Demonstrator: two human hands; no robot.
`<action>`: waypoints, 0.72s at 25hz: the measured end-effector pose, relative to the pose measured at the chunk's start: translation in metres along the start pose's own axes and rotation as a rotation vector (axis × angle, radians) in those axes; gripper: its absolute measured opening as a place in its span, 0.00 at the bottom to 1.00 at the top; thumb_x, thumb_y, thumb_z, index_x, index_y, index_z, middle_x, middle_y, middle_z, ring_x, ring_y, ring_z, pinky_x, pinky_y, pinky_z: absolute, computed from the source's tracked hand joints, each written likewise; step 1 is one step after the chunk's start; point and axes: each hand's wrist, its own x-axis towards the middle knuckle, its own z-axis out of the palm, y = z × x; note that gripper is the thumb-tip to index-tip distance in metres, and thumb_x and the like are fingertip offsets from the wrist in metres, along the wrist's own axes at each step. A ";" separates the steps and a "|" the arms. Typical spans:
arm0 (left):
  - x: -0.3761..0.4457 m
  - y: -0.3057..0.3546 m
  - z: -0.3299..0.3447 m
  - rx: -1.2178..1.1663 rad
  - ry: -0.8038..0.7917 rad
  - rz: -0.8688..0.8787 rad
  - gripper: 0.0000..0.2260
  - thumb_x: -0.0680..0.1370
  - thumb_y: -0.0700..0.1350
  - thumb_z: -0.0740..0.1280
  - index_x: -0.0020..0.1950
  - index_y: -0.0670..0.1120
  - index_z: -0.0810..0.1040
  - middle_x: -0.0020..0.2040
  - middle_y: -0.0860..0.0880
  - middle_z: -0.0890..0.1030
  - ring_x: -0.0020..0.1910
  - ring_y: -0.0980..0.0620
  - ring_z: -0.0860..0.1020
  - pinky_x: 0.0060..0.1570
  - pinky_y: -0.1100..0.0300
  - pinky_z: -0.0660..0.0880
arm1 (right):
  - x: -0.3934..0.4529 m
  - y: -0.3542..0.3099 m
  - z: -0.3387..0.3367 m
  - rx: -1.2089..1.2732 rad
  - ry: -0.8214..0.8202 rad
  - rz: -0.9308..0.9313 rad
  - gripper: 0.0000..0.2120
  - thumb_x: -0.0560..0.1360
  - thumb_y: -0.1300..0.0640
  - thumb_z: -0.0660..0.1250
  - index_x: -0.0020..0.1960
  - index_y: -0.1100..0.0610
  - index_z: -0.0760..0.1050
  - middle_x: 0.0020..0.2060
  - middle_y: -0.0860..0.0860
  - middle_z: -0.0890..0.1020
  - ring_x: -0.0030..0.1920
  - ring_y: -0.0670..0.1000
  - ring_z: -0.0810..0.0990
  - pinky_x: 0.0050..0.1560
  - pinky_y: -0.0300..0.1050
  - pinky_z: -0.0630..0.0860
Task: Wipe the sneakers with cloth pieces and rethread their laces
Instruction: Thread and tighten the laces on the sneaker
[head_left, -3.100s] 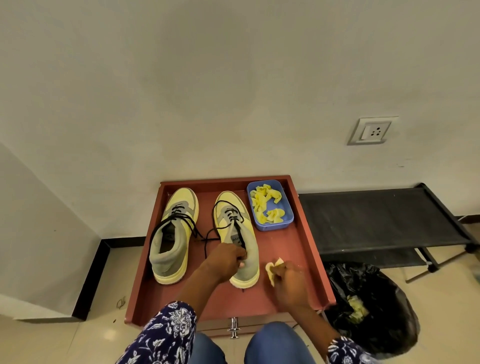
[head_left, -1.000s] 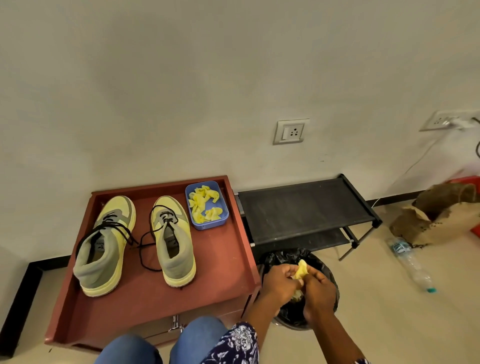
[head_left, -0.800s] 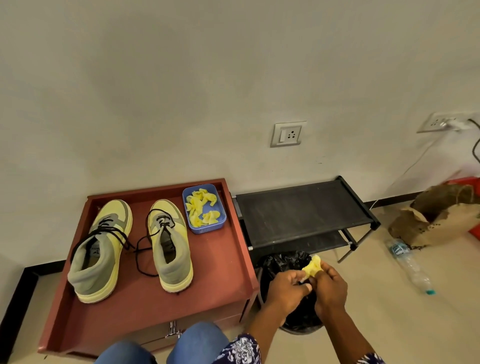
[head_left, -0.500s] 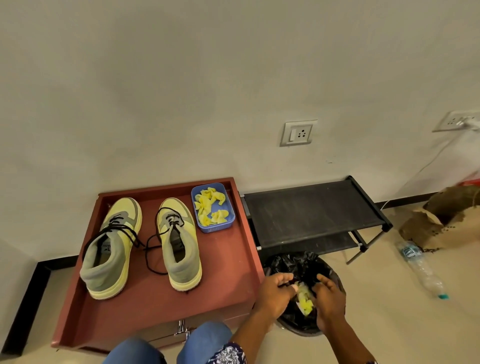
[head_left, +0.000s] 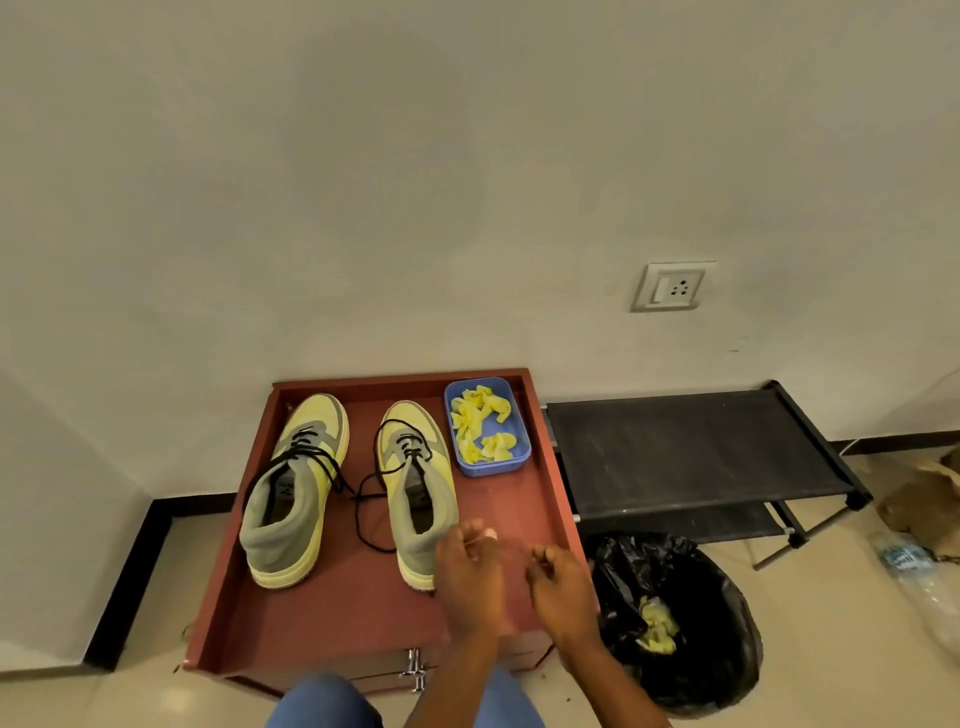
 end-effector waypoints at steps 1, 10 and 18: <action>0.012 0.000 -0.011 0.044 0.066 0.012 0.05 0.74 0.38 0.66 0.49 0.43 0.77 0.50 0.43 0.78 0.49 0.45 0.77 0.48 0.57 0.71 | 0.001 -0.006 0.011 -0.051 -0.053 -0.041 0.13 0.75 0.64 0.61 0.48 0.48 0.77 0.47 0.47 0.79 0.50 0.47 0.77 0.54 0.41 0.73; 0.079 -0.016 -0.065 0.458 -0.061 0.028 0.18 0.76 0.41 0.65 0.65 0.41 0.71 0.63 0.41 0.75 0.62 0.44 0.73 0.58 0.57 0.67 | 0.023 -0.051 0.079 -0.362 -0.313 -0.320 0.19 0.77 0.56 0.55 0.67 0.58 0.70 0.66 0.53 0.71 0.67 0.54 0.69 0.67 0.42 0.65; 0.061 -0.024 -0.077 0.307 -0.133 -0.138 0.12 0.71 0.35 0.66 0.51 0.47 0.72 0.49 0.48 0.76 0.54 0.44 0.76 0.52 0.57 0.69 | 0.008 -0.029 0.072 -0.408 -0.316 -0.396 0.22 0.71 0.46 0.53 0.55 0.54 0.79 0.54 0.48 0.79 0.56 0.47 0.72 0.57 0.33 0.62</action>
